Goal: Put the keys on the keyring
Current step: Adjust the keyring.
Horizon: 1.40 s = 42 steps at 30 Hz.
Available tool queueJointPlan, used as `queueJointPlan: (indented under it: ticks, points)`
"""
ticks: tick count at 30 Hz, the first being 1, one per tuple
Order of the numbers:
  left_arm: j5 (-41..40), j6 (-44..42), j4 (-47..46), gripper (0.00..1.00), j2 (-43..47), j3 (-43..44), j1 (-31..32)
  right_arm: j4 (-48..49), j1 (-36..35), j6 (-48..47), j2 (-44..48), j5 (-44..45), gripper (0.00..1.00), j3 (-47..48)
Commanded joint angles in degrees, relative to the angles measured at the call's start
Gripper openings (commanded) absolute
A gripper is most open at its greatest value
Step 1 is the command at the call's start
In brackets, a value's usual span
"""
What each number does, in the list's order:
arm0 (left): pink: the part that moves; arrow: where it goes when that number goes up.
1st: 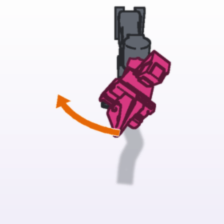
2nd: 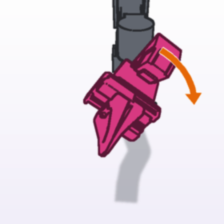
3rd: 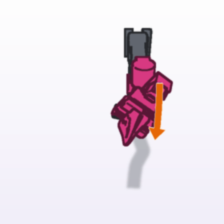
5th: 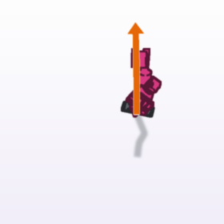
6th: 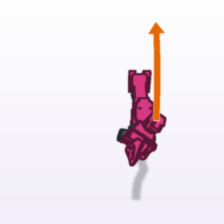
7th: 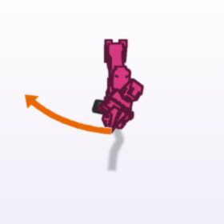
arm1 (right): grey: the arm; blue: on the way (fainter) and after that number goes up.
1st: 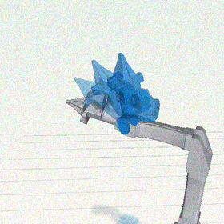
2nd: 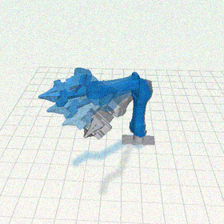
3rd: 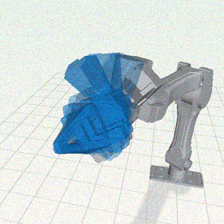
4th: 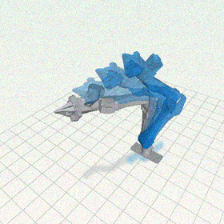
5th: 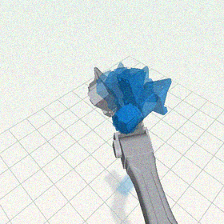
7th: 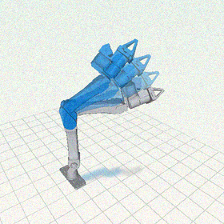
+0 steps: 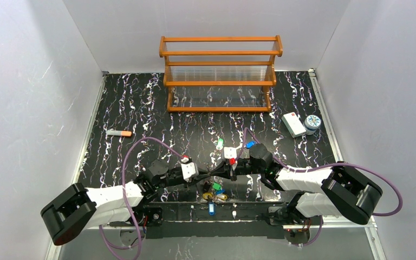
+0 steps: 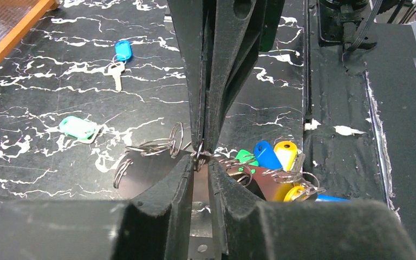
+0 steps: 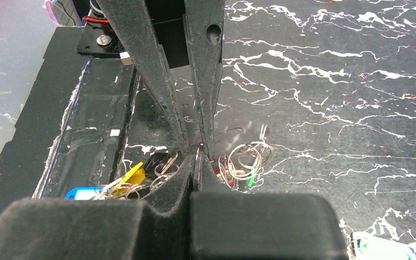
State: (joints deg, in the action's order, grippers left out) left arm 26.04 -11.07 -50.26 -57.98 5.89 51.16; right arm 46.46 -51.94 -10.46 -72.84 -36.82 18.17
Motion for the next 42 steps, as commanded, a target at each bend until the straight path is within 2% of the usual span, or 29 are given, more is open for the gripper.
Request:
queueJointPlan:
  ticks: [1,4,7,14,18,24,28,37,42]
  points:
    - [0.9,0.4,-1.3,0.16,-1.5,2.1,0.4,3.5,-0.3,0.1,-0.1,-1.3,0.01,1.1]
    - [0.8,0.2,-1.6,0.11,-2.0,2.2,0.5,3.3,-0.4,0.0,-0.1,-1.3,0.01,1.1]
    - [0.4,-0.2,-1.6,0.00,-1.9,1.9,0.5,3.3,-0.4,0.0,0.1,-1.2,0.01,0.9]
    - [-1.2,-0.5,-1.5,0.00,-0.7,0.6,0.5,1.8,-0.3,-0.2,2.4,0.1,0.01,0.8]
    - [-2.5,-1.9,-0.5,0.00,1.9,0.3,0.4,-2.8,-0.3,-2.4,6.4,0.5,0.14,1.3]
    - [-2.3,-7.4,4.0,0.00,4.7,0.9,0.5,-9.3,-0.3,-5.6,14.3,5.3,0.53,0.9]
    - [0.1,-14.2,5.2,0.00,6.6,0.2,0.6,-11.8,-0.3,-6.9,18.6,8.1,0.68,0.8]
    - [1.9,-27.9,6.3,0.00,11.7,-1.6,0.6,-13.0,-0.3,-6.9,20.2,9.3,0.71,1.0]
    - [1.6,-27.9,6.4,0.00,12.4,-1.4,0.6,-12.6,-0.3,-6.8,19.4,9.0,0.71,1.4]
